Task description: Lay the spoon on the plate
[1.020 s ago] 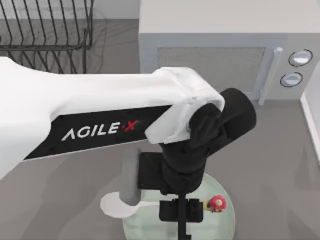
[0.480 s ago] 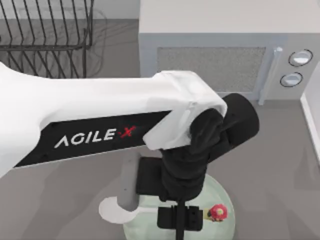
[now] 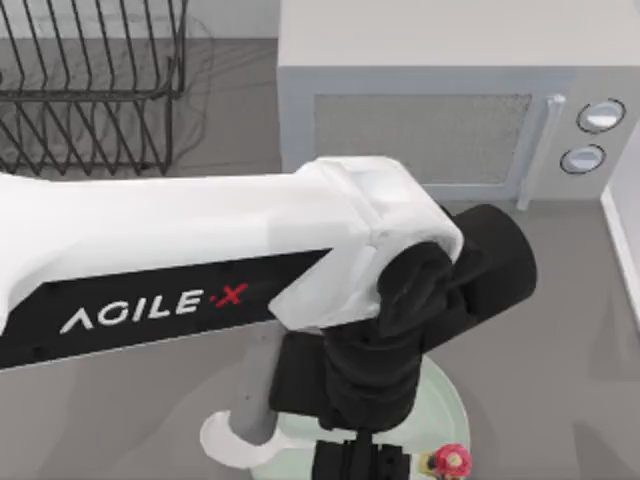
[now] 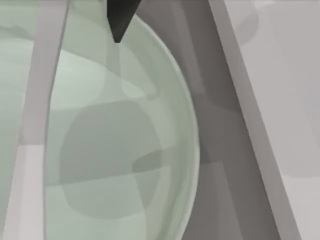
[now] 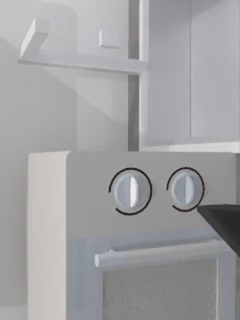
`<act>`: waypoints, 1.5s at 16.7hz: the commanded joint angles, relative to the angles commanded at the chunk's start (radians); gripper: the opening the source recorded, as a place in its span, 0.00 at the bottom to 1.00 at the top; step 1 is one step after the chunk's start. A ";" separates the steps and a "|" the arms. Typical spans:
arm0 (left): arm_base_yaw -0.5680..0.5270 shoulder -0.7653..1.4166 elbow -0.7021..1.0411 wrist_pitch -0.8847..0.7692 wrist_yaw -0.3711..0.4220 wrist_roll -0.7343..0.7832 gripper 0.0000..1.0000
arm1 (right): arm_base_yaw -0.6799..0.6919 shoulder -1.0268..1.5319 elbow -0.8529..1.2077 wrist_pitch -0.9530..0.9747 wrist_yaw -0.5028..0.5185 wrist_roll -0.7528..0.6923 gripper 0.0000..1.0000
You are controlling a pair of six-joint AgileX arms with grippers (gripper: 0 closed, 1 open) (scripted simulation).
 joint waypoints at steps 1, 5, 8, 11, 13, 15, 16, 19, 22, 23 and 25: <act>-0.004 -0.003 0.000 0.003 0.002 -0.001 0.00 | 0.000 0.000 0.000 0.000 0.000 0.000 1.00; -0.002 -0.003 0.003 0.035 0.001 -0.012 0.00 | 0.000 0.000 0.000 0.000 0.000 0.000 1.00; 0.014 0.013 0.002 0.076 -0.010 -0.024 0.00 | 0.000 0.000 0.000 0.000 0.000 0.000 1.00; 0.037 0.045 -0.003 0.125 -0.025 -0.039 0.00 | 0.000 0.000 0.000 0.000 0.000 0.000 1.00; 0.053 0.074 -0.007 0.156 -0.037 -0.047 0.00 | 0.000 0.000 0.000 0.000 0.000 0.000 1.00; 0.069 0.104 -0.018 0.183 -0.047 -0.051 0.00 | 0.000 0.000 0.000 0.000 0.000 0.000 1.00; 0.076 0.118 -0.027 0.196 -0.051 -0.052 0.00 | 0.000 0.000 0.000 0.000 0.000 0.000 1.00; 0.089 0.157 -0.058 0.223 -0.055 -0.052 0.00 | 0.000 0.000 0.000 0.000 0.000 0.000 1.00; 0.089 0.159 -0.060 0.224 -0.055 -0.052 0.00 | 0.000 0.000 0.000 0.000 0.000 0.000 1.00; 0.089 0.159 -0.060 0.224 -0.055 -0.052 0.00 | 0.000 0.000 0.000 0.000 0.000 0.000 1.00; 0.089 0.159 -0.060 0.224 -0.055 -0.052 0.08 | 0.000 0.000 0.000 0.000 0.000 0.000 1.00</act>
